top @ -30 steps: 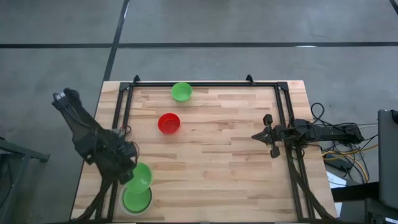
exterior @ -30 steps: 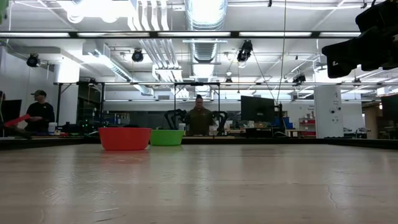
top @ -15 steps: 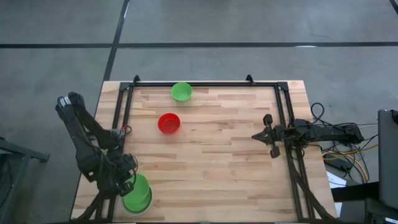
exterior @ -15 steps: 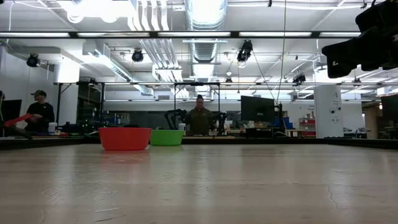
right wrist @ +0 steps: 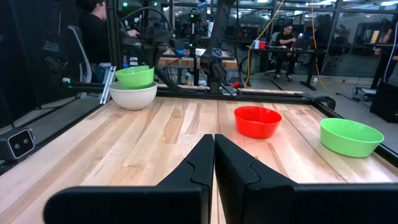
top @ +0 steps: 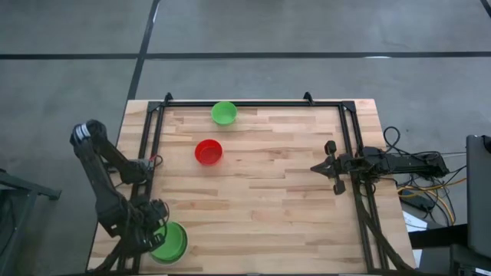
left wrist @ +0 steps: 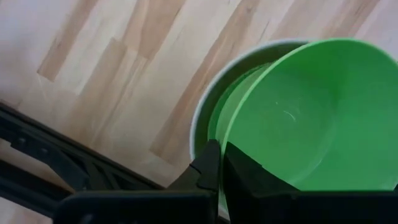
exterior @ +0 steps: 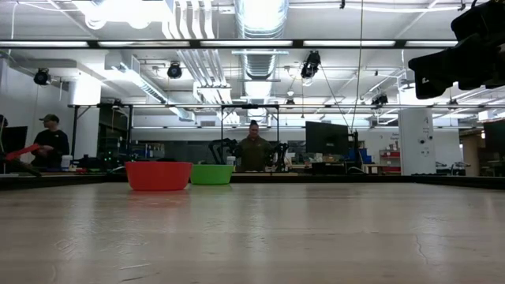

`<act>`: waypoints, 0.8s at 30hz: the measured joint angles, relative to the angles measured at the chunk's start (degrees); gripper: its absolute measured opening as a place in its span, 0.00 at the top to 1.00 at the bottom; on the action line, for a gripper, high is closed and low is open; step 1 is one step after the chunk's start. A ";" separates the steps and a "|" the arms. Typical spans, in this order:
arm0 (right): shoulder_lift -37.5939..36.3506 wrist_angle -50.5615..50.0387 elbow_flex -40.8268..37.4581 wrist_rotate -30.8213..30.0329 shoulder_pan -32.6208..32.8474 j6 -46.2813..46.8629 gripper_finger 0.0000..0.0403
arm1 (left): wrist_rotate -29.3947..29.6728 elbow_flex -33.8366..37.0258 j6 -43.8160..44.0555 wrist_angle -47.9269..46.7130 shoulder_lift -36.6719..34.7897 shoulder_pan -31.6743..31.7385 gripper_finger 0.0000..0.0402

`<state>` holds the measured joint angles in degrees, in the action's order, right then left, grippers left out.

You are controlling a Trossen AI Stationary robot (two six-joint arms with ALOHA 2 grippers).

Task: Nest bowls inside each other
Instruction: Stack the bottom green bowl on top of the green bowl

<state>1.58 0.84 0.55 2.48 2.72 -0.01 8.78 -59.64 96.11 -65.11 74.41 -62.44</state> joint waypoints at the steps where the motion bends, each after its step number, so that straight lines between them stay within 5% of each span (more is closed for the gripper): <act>1: 0.00 0.00 0.00 0.01 0.00 0.00 0.98 | 0.00 0.00 0.56 0.07 0.43 -0.41 0.98; 17: 0.00 0.02 0.01 0.01 0.01 0.00 0.98 | 0.56 0.00 2.76 4.07 7.01 -2.16 0.98; 24: 0.00 0.01 0.01 0.00 0.00 0.00 0.98 | 2.80 0.00 3.27 4.60 6.34 -2.16 0.90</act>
<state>1.58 0.85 0.56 2.48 2.72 -0.01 11.57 -59.64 99.39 -60.51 80.75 -64.60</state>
